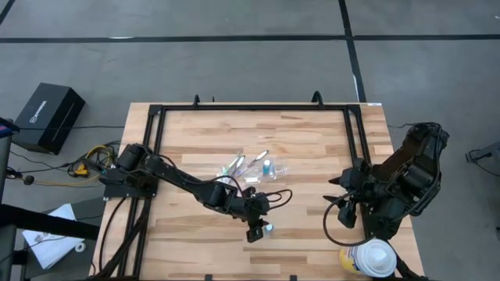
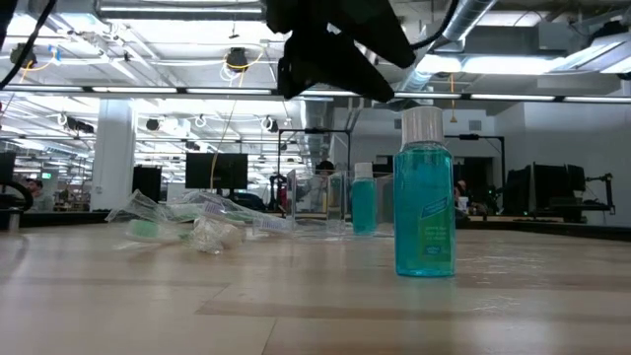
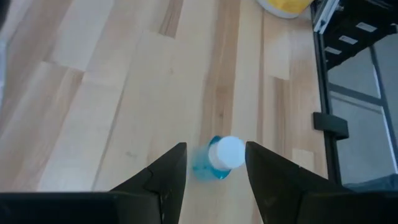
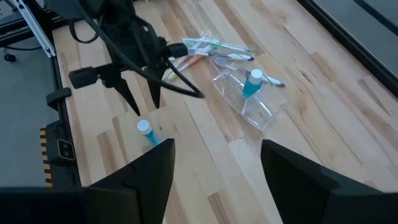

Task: Pick & Place toothbrushing station
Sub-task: Put the blue mouthwash bottle into the transparent organizer

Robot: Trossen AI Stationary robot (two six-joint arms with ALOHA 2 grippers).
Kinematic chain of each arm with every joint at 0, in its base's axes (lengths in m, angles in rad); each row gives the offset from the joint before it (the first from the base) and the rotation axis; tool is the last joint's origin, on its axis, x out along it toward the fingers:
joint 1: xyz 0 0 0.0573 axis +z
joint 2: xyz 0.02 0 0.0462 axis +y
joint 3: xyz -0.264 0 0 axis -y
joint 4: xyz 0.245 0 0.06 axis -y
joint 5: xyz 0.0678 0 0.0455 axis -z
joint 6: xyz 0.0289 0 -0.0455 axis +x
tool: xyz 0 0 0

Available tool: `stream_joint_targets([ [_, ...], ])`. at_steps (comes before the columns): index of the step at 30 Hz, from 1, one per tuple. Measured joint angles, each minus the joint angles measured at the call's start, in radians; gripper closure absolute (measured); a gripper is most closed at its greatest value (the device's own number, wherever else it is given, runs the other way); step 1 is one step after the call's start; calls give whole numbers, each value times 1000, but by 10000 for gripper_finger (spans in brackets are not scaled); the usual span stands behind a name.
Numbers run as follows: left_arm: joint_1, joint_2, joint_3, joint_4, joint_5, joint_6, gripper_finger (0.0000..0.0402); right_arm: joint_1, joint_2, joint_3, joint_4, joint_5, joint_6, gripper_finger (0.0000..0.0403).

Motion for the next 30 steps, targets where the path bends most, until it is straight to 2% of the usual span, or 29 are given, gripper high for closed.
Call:
stream_joint_targets([
  [23, -10, 32, 0, 54, 57, 12, 242, 0, 0, 0, 0, -1, -5, 175],
  [30, -10, 45, 0, 57, 57, 31, 228, 0, 0, 0, 0, -2, -5, 175],
])
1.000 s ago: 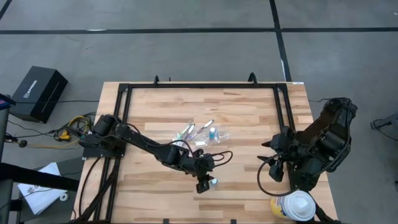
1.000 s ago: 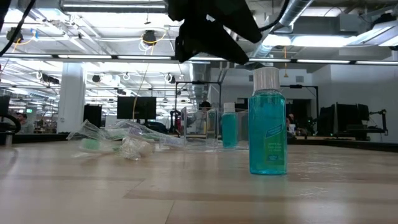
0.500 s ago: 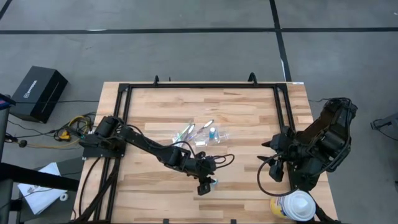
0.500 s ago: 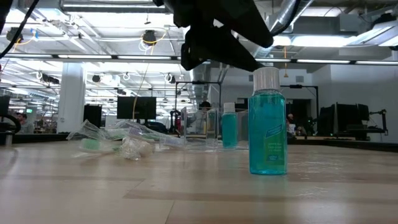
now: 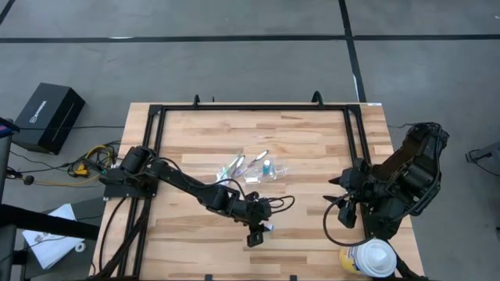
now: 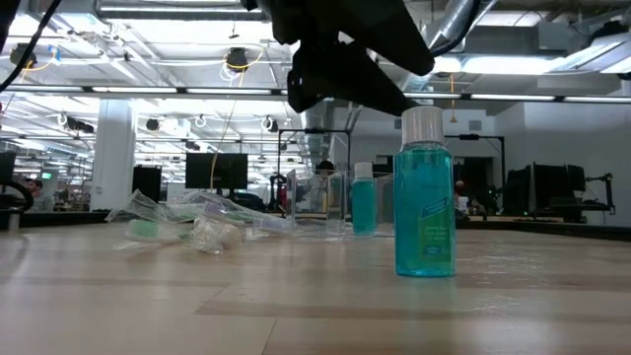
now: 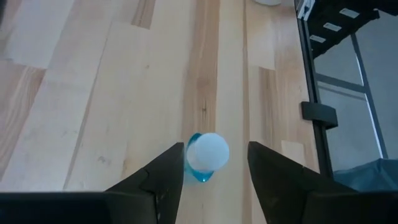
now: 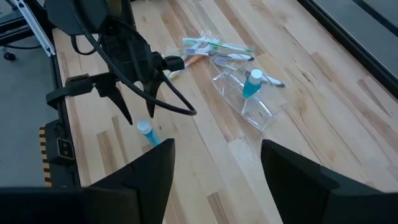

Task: Pick & Place toothbrushing station
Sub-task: Put the blue mouthwash bottle into the transparent organizer

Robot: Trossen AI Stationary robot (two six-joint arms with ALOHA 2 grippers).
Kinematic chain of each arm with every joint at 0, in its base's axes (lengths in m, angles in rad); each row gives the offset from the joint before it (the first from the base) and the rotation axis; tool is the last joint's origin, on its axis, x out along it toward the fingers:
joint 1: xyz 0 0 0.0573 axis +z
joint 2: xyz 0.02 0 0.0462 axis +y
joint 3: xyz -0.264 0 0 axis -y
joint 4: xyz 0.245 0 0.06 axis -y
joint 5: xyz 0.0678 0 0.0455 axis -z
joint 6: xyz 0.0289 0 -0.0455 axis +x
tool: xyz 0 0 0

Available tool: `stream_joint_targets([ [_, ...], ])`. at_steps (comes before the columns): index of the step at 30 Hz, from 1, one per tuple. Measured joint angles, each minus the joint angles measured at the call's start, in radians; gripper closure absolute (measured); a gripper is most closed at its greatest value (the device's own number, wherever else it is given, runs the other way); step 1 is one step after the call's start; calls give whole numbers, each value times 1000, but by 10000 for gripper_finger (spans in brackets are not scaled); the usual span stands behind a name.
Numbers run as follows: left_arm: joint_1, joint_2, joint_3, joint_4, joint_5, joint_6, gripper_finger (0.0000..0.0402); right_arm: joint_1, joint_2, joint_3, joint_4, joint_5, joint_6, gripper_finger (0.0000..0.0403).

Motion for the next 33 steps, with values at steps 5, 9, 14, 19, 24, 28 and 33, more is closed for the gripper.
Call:
stream_joint_targets([
  [5, 0, 6, 0, 6, 0, 2, 222, 0, 0, 0, 0, 0, 0, 175],
  [9, 0, 6, -1, 5, 0, 4, 222, 0, 0, 0, 0, 0, -3, 175],
  [14, 8, 12, -1, 9, 0, 5, 222, -1, 0, 0, 0, 0, -3, 175],
  [19, 8, 35, -1, 24, 8, 1, 222, -1, 0, 0, 0, 0, -3, 175],
  [24, 8, 45, 0, 53, 10, -6, 222, -1, 1, 0, 0, 0, -4, 175],
  [28, 8, 55, -1, 50, 15, -7, 222, -1, 1, 0, 0, -3, -18, 175],
  [33, 8, 56, -1, 52, 18, -9, 222, -1, 1, 0, 0, -4, -19, 175],
])
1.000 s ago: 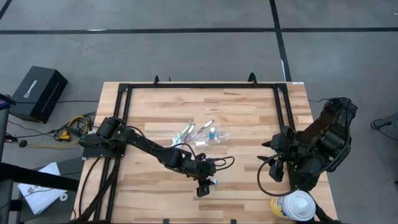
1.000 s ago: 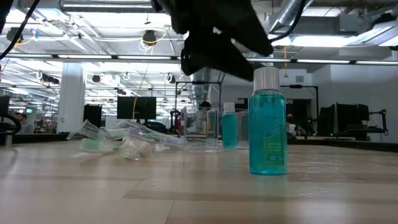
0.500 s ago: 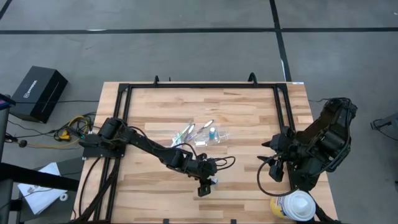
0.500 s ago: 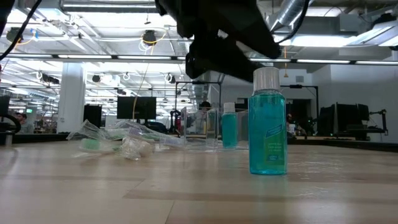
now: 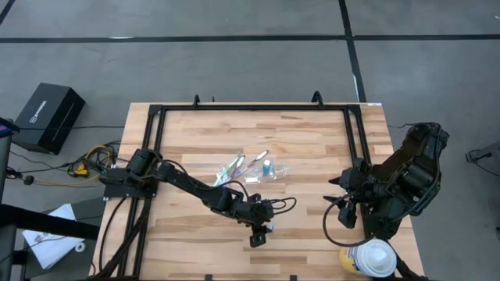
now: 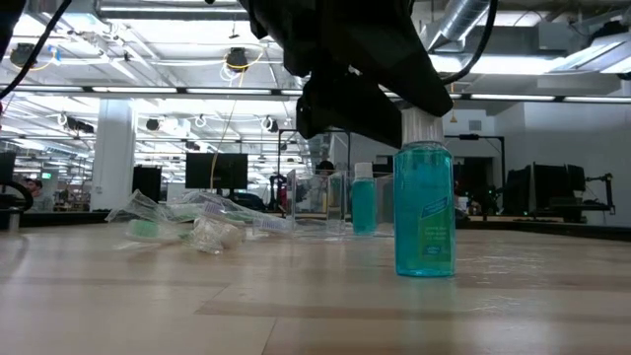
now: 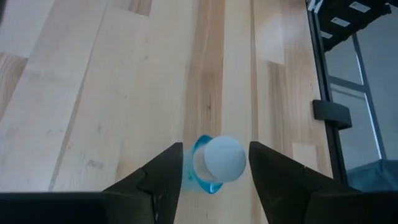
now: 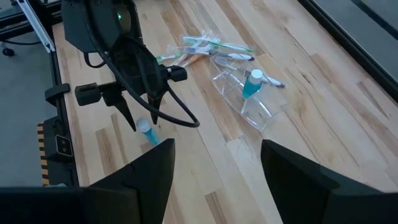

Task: Pick & Place toothbrushing station
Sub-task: Put the blue mouthwash bottle into the transparent organizer

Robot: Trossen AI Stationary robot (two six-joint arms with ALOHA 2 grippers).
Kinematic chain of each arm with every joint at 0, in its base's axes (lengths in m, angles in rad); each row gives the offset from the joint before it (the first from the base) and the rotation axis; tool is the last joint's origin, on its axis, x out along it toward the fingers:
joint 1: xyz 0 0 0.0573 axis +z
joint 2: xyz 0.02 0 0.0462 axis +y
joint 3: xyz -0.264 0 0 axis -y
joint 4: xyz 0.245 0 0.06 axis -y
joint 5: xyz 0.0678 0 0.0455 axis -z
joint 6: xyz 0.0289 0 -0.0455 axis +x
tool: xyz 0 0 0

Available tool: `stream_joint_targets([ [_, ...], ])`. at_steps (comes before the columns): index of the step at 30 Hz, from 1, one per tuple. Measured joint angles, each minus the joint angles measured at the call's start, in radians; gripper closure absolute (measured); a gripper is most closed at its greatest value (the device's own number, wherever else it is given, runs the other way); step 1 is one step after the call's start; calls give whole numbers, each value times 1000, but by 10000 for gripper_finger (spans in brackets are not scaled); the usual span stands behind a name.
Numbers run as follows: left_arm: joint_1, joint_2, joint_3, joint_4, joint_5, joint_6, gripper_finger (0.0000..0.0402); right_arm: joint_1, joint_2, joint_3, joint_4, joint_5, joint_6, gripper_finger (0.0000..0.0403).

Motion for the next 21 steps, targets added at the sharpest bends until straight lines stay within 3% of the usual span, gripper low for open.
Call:
stream_joint_targets([
  [16, 6, 14, 1, -15, 1, -10, 223, 0, 0, 0, 0, 0, -8, 190],
  [21, 6, 36, 1, -10, 28, -31, 245, 0, 0, 0, 0, 0, -7, 191],
])
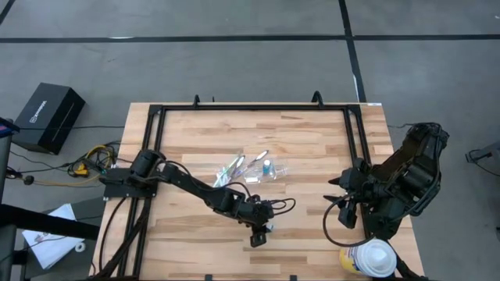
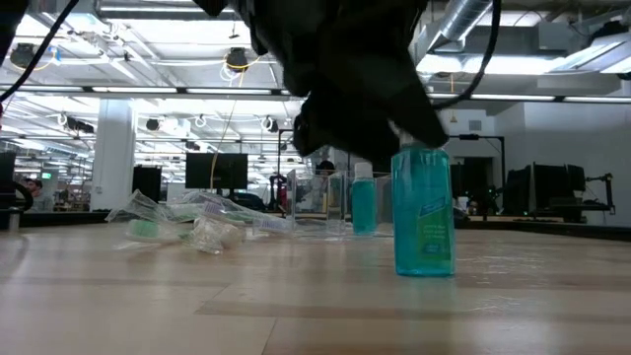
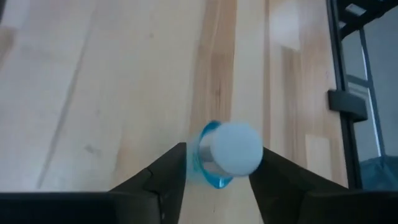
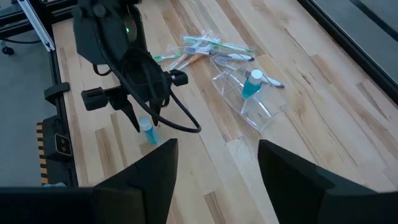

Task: Pick & Place toothbrushing station
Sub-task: Put the blue mouthwash bottle into the transparent organizer

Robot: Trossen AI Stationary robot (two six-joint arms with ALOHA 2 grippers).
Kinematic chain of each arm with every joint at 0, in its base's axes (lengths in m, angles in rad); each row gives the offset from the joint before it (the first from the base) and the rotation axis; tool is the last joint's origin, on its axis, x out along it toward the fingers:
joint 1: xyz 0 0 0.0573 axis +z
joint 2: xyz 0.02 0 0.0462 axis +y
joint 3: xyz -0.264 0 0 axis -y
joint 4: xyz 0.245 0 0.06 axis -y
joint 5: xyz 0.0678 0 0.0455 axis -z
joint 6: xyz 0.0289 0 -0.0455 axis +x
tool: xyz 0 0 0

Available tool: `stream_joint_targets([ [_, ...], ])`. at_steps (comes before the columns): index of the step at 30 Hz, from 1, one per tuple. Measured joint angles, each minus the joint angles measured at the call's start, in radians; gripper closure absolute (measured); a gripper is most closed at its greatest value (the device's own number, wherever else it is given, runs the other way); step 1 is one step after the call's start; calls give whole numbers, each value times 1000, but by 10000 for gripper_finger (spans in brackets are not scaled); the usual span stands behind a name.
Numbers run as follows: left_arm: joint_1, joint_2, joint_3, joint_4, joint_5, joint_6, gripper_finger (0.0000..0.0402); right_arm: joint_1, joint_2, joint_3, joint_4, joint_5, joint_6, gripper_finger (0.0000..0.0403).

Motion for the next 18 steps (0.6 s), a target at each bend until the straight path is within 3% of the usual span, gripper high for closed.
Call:
stream_joint_targets([
  [7, 0, 10, 1, 30, 1, -33, 290, 0, 0, 0, 0, -4, 1, 193],
  [18, 6, 7, 27, 36, 9, -13, 258, 0, 0, 0, 0, -4, 4, 194],
])
